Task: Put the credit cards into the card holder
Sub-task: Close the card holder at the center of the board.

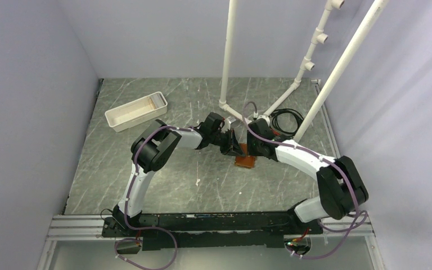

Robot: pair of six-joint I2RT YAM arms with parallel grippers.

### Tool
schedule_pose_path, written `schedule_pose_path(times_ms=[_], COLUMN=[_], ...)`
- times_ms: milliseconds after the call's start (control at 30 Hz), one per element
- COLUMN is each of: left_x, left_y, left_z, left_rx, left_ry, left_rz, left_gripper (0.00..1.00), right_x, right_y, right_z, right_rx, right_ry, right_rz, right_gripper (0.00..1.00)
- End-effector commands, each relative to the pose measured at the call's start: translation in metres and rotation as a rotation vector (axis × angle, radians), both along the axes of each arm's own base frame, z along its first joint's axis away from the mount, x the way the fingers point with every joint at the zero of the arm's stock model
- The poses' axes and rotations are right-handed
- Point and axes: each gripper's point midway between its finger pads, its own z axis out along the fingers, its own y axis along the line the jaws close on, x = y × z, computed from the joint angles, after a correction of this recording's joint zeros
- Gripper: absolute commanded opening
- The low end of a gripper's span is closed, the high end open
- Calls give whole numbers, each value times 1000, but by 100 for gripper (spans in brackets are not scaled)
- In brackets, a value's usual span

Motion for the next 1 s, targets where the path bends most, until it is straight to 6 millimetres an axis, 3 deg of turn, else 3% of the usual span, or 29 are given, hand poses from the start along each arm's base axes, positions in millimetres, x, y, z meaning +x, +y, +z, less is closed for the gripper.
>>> schedule_pose_path(times_ms=[0,167,700,967], left_x=[-7,-7,-9,-9], left_y=[6,7,7,7], left_z=[-21,-21,-23,-23], left_rx=[86,88,84,84], left_ry=[-8,-13,-8,-9], left_rz=[16,15,11,8], left_gripper=[3,3,1,0], right_x=[6,5,4,1], right_y=[-12,-14,-19,-18], right_z=[1,-4,12,19], right_rx=[-152,-215,-237,-216], right_ry=[0,10,-37,-51], right_rz=[-45,-56,-73,-69], right_gripper=[39,33,14,19])
